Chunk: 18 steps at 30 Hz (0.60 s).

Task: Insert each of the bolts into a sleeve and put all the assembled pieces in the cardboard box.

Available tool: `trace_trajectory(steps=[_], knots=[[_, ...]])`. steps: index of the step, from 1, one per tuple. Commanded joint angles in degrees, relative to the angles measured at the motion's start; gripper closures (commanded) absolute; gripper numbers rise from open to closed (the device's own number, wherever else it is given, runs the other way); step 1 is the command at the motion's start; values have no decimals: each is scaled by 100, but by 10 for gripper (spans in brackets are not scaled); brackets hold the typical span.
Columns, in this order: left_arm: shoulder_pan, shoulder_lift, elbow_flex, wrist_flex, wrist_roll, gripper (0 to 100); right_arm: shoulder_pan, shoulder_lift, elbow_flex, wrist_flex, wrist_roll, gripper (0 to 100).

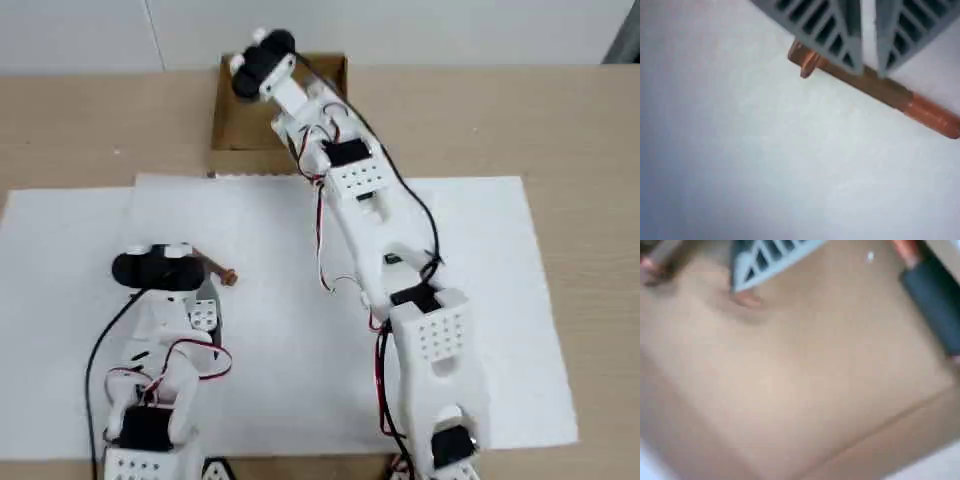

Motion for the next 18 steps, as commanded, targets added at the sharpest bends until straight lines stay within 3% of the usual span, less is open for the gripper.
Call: trace_trajectory(steps=[1, 9, 18], knots=[[18, -44, -22, 9, -18, 994, -22, -119, -290, -110, 44, 864], [18, -18, -22, 35, -18, 994, 101, -400, -290, 163, 44, 865], [18, -18, -22, 35, -18, 994, 233, -1613, -290, 2932, 18, 865]])
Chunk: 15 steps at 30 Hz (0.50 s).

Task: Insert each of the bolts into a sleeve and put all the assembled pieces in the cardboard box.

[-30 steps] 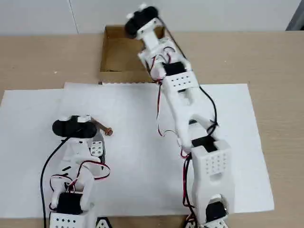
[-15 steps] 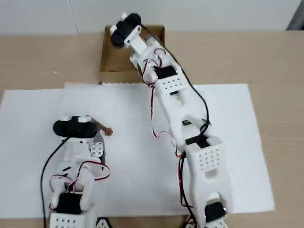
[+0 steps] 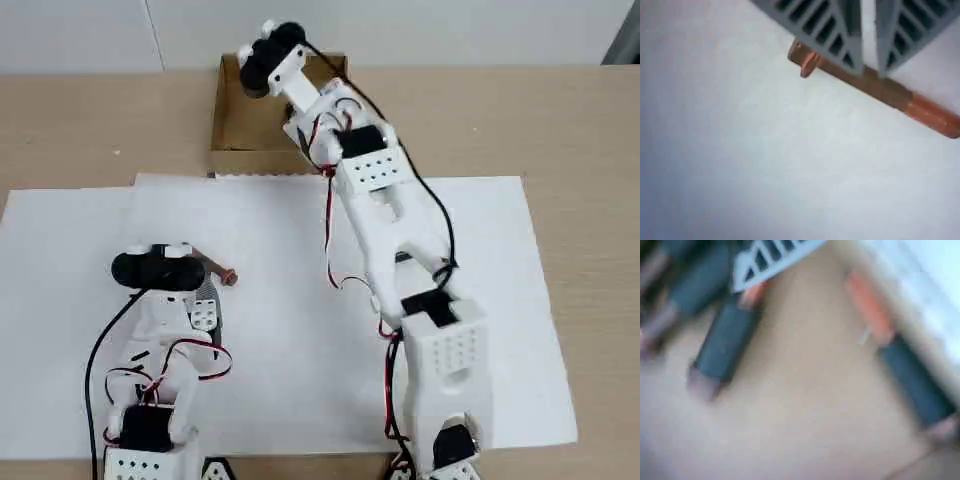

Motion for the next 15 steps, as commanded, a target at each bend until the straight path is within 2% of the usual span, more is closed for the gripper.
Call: trace_trajectory(steps=[1, 8, 15], knots=[[18, -18, -22, 26, -18, 994, 136, -840, -281, 1112, 18, 865], [18, -18, -22, 26, -18, 994, 163, -1657, -281, 2730, -9, 865], [-9, -18, -22, 26, -18, 994, 251, -2079, -281, 4382, -1169, 864]])
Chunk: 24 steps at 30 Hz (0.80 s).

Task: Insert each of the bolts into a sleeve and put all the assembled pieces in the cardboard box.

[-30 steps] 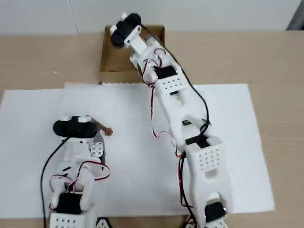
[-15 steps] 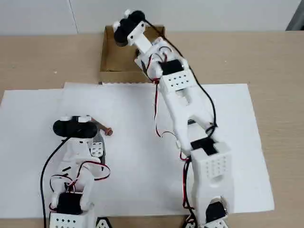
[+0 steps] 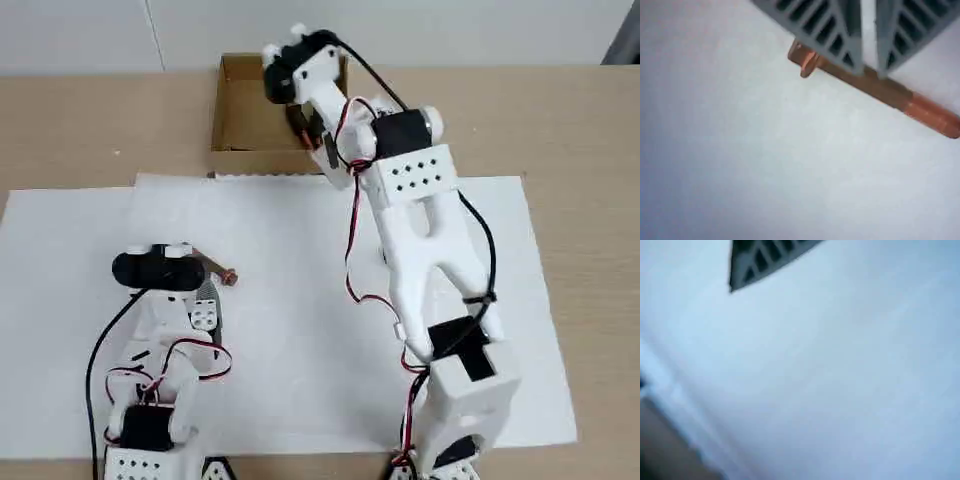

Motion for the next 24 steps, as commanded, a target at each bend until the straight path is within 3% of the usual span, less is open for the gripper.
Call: trace_trajectory(steps=[1, 7, 13, 24], knots=[[-9, -18, -22, 26, -18, 994, 127, -418, -281, 892, -492, 863], [-9, -18, -22, 26, -18, 994, 576, -409, -237, 1156, -264, 864], [-9, -18, -22, 26, -18, 994, 725, -435, 765, 1156, 1371, 865], [9, -18, -22, 26, -18, 994, 690, -391, 2136, 927, 3560, 862]])
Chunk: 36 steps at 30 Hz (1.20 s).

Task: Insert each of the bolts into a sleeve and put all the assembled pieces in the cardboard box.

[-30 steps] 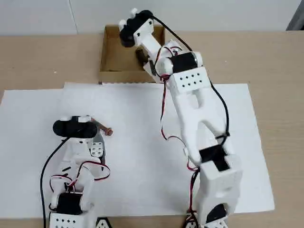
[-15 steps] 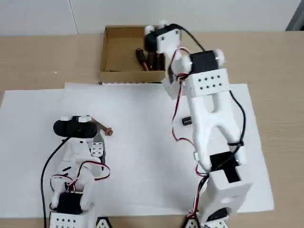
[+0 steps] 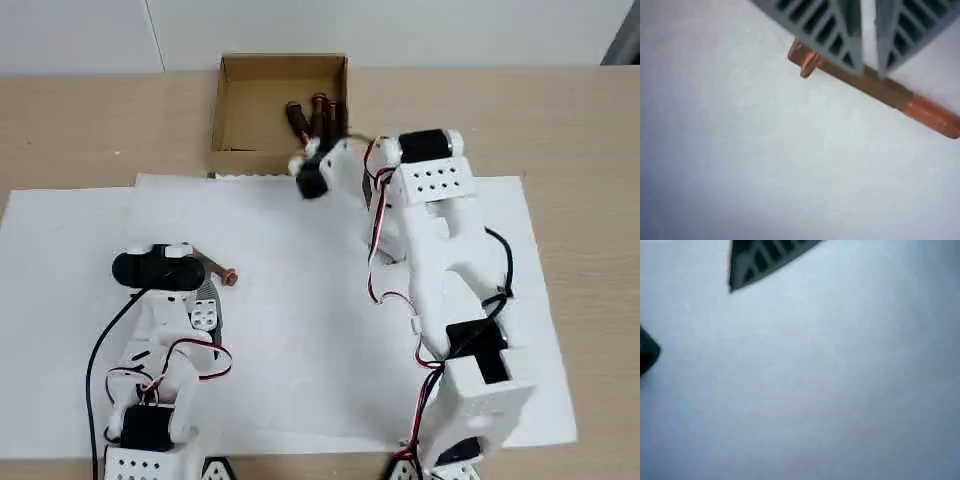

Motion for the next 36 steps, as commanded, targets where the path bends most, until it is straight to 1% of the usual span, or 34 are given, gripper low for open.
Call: trace_trajectory(steps=[1, 5, 11, 19, 24, 36], knots=[[9, -18, -22, 26, -18, 994, 40, -277, 149, -180, 607, 862], [9, -18, -22, 35, -18, 994, 48, -268, 343, -233, 1011, 862], [9, -18, -22, 35, -18, 994, 75, -268, 642, -576, 1336, 862], [9, -18, -22, 35, -18, 994, 224, -180, 1108, -1376, 1749, 864], [9, -18, -22, 97, -18, 994, 470, 224, 1090, -1684, 1899, 864], [9, -26, -22, 105, -18, 994, 453, 848, 1090, -1974, 1916, 869]])
